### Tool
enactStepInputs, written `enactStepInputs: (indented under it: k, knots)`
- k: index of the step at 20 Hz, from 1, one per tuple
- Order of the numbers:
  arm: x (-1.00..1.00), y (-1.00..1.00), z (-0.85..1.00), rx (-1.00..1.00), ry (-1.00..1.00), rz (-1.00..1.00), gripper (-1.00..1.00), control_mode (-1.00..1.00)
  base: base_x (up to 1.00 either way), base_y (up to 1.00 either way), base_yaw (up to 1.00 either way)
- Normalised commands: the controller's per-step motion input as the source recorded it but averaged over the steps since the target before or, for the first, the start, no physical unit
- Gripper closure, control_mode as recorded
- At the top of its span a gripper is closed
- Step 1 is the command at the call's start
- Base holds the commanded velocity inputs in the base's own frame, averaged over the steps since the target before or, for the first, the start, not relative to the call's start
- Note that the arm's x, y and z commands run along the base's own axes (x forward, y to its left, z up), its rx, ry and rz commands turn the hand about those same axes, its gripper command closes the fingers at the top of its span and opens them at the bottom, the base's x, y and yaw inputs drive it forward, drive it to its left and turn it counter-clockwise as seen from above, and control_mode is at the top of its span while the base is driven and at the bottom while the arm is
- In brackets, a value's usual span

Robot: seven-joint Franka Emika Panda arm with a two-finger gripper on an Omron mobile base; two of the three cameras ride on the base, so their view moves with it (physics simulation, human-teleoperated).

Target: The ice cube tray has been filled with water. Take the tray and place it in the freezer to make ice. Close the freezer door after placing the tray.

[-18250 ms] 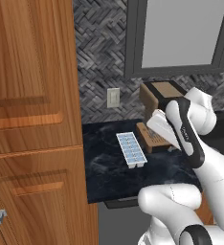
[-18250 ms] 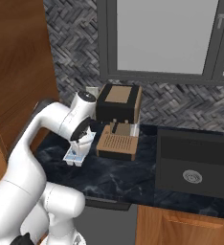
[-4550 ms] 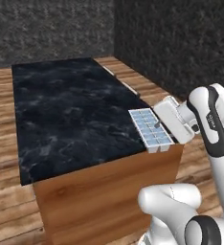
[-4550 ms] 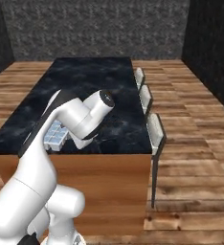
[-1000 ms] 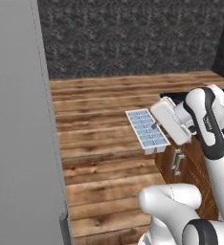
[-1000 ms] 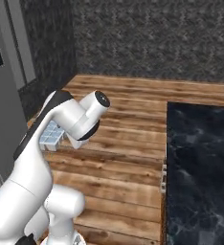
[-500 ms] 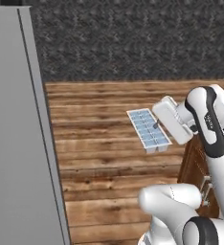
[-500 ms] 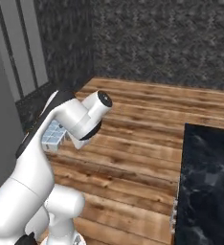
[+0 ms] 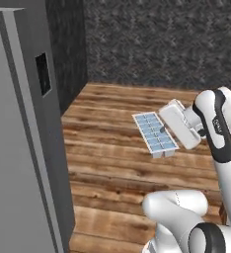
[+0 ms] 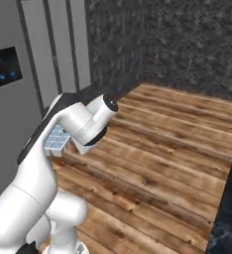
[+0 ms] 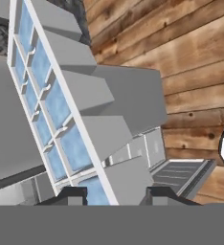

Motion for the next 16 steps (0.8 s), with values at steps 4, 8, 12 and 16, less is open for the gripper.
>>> enactStepInputs:
  k: [4, 8, 12, 16]
  knots:
    - [0.00, 0.00, 0.00, 0.00, 0.00, 0.00, 1.00, 1.00, 0.63, 0.00, 0.52]
    - [0.00, 0.00, 0.00, 0.00, 0.00, 0.00, 1.00, 1.00, 0.63, 0.00, 0.53]
    - [0.00, 0.00, 0.00, 0.00, 0.00, 0.00, 1.00, 1.00, 0.52, 0.00, 0.53]
    - [0.00, 0.00, 0.00, 0.00, 0.00, 0.00, 1.00, 1.00, 0.35, 0.00, 0.55]
